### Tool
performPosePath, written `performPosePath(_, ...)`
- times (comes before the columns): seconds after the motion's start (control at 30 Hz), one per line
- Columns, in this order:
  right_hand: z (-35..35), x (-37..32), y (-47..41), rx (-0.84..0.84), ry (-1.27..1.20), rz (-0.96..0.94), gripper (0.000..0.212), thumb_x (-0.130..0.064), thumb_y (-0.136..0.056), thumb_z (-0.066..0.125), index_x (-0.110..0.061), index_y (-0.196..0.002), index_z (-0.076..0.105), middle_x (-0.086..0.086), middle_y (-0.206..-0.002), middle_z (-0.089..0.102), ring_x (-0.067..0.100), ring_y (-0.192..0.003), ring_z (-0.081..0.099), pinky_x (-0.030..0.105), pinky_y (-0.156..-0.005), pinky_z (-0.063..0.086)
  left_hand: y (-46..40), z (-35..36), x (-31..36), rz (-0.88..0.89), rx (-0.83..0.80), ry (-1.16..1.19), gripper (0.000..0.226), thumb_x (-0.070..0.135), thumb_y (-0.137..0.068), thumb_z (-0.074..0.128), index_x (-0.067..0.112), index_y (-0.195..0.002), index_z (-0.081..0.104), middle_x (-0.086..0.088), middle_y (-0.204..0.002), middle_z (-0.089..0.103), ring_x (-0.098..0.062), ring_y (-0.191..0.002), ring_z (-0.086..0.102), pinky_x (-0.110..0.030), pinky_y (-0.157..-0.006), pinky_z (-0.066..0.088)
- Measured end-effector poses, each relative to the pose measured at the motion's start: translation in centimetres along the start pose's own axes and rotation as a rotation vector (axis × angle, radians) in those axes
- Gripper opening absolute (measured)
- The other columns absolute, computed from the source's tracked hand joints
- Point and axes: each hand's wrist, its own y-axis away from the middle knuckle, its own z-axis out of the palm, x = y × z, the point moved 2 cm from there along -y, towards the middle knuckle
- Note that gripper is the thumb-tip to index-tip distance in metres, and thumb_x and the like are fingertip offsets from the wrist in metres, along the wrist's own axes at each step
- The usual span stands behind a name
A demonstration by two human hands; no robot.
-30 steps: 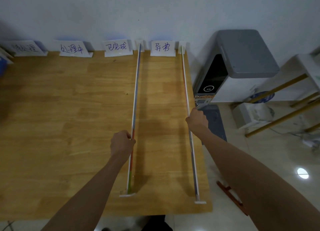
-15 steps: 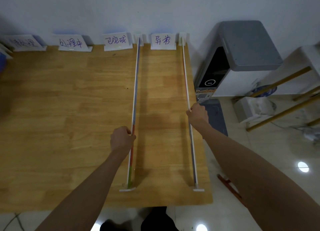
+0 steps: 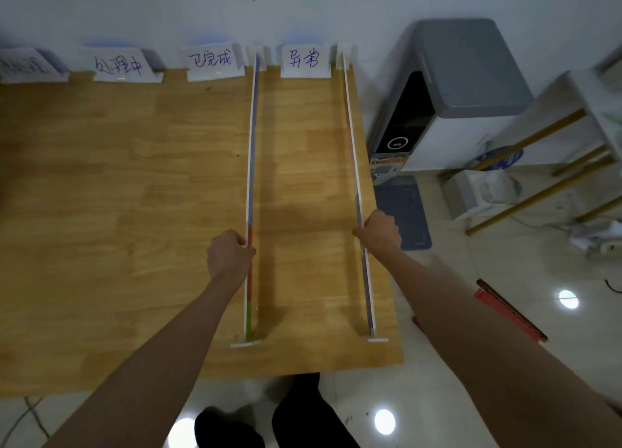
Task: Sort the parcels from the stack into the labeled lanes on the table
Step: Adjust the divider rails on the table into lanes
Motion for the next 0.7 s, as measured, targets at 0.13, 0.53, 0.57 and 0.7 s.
performPosePath(0.13, -0.3, 0.0, -0.2, 0.008, 0.014, 0.002, 0.036, -0.028, -0.087, 0.069, -0.005, -0.111, 0.057, 0.014, -0.110, 0.062, 0.032, -0.100, 0.063, 0.038, -0.078, 0.052, 0.0, 0.1, -0.1, 0.016, -0.007, -0.005, 0.020, 0.018, -0.081, 0.073, 0.012, -0.100, 0.068, -0.011, -0.098, 0.069, -0.031, -0.093, 0.064, -0.041, -0.079, 0.056)
performPosePath(0.53, -0.8, 0.3, 0.8, 0.024, 0.075, -0.018, 0.051, -0.045, -0.094, 0.056, -0.006, -0.126, 0.047, 0.014, -0.120, 0.058, 0.034, -0.110, 0.058, 0.042, -0.087, 0.050, -0.1, 0.1, -0.4, 0.061, -0.018, -0.098, 0.042, 0.034, -0.081, 0.074, 0.011, -0.115, 0.065, -0.010, -0.106, 0.068, -0.030, -0.095, 0.065, -0.037, -0.078, 0.055)
performPosePath(0.57, -1.1, 0.2, 1.2, 0.035, 0.083, -0.028, 0.050, -0.045, -0.095, 0.053, -0.005, -0.126, 0.047, 0.015, -0.121, 0.058, 0.035, -0.110, 0.058, 0.043, -0.088, 0.049, 0.0, -0.2, -0.3, 0.082, -0.013, -0.122, 0.045, 0.036, -0.083, 0.072, 0.009, -0.118, 0.064, -0.010, -0.109, 0.067, -0.030, -0.098, 0.064, -0.038, -0.079, 0.053)
performPosePath(0.7, -3.4, -1.6, 3.1, 0.134, 0.087, -0.157, 0.040, -0.038, -0.099, 0.044, -0.005, -0.122, 0.048, 0.016, -0.123, 0.056, 0.035, -0.111, 0.056, 0.043, -0.087, 0.048, 0.4, -3.2, 1.1, 0.223, 0.034, -0.245, 0.045, 0.040, -0.095, 0.054, 0.009, -0.127, 0.059, -0.010, -0.123, 0.060, -0.031, -0.113, 0.056, -0.043, -0.085, 0.050)
